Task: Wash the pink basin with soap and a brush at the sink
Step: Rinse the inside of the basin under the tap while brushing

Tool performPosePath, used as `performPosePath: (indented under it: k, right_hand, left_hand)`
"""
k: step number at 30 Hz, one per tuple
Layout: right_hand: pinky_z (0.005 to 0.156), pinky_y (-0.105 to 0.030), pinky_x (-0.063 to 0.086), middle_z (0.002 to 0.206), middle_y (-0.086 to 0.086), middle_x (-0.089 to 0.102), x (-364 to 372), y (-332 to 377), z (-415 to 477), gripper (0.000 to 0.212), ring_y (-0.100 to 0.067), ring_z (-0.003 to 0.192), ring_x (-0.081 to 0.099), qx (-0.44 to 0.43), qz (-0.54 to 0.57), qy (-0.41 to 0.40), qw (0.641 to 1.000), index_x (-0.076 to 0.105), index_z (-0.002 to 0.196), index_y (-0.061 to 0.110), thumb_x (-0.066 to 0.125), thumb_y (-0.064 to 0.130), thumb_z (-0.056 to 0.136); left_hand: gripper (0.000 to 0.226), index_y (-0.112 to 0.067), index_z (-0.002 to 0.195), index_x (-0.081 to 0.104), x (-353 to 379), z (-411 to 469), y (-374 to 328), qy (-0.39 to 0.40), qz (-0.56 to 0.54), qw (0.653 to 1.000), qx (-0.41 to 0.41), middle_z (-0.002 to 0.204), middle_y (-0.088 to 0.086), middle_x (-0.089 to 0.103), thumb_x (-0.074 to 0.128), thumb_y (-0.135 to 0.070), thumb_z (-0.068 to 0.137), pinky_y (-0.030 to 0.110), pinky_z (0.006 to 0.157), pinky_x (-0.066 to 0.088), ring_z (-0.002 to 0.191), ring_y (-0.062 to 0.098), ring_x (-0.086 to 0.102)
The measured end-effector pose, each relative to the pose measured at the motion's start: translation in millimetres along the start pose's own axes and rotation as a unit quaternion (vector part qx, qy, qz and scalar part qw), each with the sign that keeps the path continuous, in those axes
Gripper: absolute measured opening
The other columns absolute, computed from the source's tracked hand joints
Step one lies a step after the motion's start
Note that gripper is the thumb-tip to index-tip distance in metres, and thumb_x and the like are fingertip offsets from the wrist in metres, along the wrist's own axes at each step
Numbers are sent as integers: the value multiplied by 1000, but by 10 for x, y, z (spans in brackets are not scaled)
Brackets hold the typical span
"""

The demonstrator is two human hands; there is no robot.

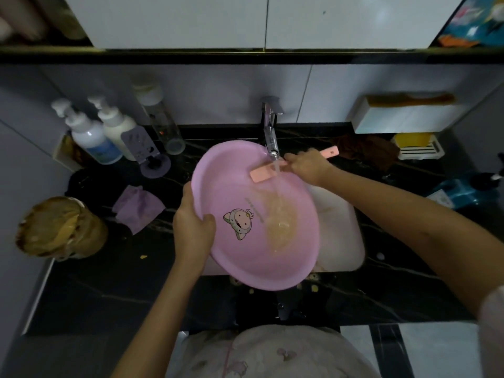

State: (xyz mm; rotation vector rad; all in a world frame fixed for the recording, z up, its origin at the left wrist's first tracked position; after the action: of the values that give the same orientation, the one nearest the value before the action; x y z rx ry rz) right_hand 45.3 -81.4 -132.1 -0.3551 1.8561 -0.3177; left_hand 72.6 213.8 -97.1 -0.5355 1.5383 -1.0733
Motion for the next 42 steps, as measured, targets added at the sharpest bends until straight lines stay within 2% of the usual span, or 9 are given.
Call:
performPosePath:
  k: [4, 8, 12, 17, 24, 29, 34, 40, 42]
  right_hand:
    - [72, -32, 49, 114, -5, 58, 203, 99, -115, 26, -26, 95, 61, -42, 21, 117, 992, 49, 122, 21, 36, 31, 102]
    - [60, -36, 40, 117, -10, 52, 61, 64, 15, 38, -31, 93, 61, 14, 18, 16, 1000, 42, 136, 21, 38, 14, 98]
    - [64, -34, 45, 112, -7, 58, 156, 100, 24, 31, -28, 95, 62, 7, 41, 83, 996, 49, 129, 19, 43, 19, 98]
    - [66, -36, 41, 118, -11, 50, 155, 167, -81, 42, -30, 97, 58, 40, 60, 5, 997, 37, 140, 26, 41, 19, 99]
    - [66, -31, 42, 116, -7, 53, 314, 573, -744, 51, -27, 101, 58, 46, 154, 182, 970, 32, 143, 29, 39, 14, 94]
    - [68, -30, 45, 86, -1, 50, 88, 996, -1162, 34, -23, 83, 51, 18, 262, 268, 927, 54, 120, 14, 40, 8, 90]
    - [77, -30, 47, 110, -16, 60, -381, 1456, -1237, 35, -29, 97, 60, -4, 408, 300, 862, 54, 127, 8, 35, 19, 100]
    - [36, -11, 33, 76, 1, 49, -912, 1729, -934, 42, -11, 54, 42, 98, 706, 203, 672, 41, 142, 16, 33, 13, 100]
    - [36, -11, 34, 81, -2, 50, -882, 1737, -983, 43, -9, 53, 40, 89, 697, 194, 685, 40, 143, 20, 32, 16, 101]
  left_hand:
    - [69, -19, 137, 41, -4, 9, -2, 2, 2, 1000, 2, 99, 2, 58, 50, 11, 76, 15, 58, 42, 83, 15, 56]
    - [67, -19, 137, 41, -10, 1, 4, 6, 0, 1000, 14, 100, 0, 58, 51, 10, 77, 16, 60, 44, 82, 11, 55]
    - [68, -22, 136, 42, -11, -15, -12, 3, 2, 1000, 9, 99, -3, 56, 52, 10, 77, 13, 59, 42, 79, 3, 53]
    - [67, -21, 136, 41, -6, -11, 4, 1, 5, 1000, 13, 100, -3, 55, 52, 10, 78, 13, 60, 42, 85, 11, 54]
    - [66, -21, 135, 43, 6, 5, 146, -11, 5, 1000, 12, 101, -5, 55, 54, 9, 77, 10, 63, 39, 88, 9, 52]
    - [65, -20, 134, 44, 32, 35, 229, -13, -9, 1000, 3, 103, -4, 57, 55, 8, 77, 14, 65, 44, 90, 11, 56]
    - [65, -20, 132, 46, 32, 43, 302, -10, -21, 1000, 5, 98, -1, 59, 54, 9, 75, 23, 67, 51, 86, 15, 57]
    - [62, -19, 133, 46, -10, 60, 341, 11, -34, 999, 17, 101, 3, 61, 53, 6, 77, 26, 68, 52, 87, 15, 59]
    - [60, -18, 132, 48, -18, 65, 350, 10, -31, 999, 17, 98, 3, 62, 52, 6, 77, 24, 67, 52, 84, 13, 59]
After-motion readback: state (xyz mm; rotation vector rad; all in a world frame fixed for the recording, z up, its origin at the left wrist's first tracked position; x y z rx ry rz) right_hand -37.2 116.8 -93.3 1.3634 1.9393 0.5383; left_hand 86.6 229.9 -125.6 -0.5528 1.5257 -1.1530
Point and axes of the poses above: each hand's wrist, its own z-axis towards the middle knuckle, its own x-axis out of the palm, y = z × x, the point moved 2 cm from there along z, towards the middle knuckle
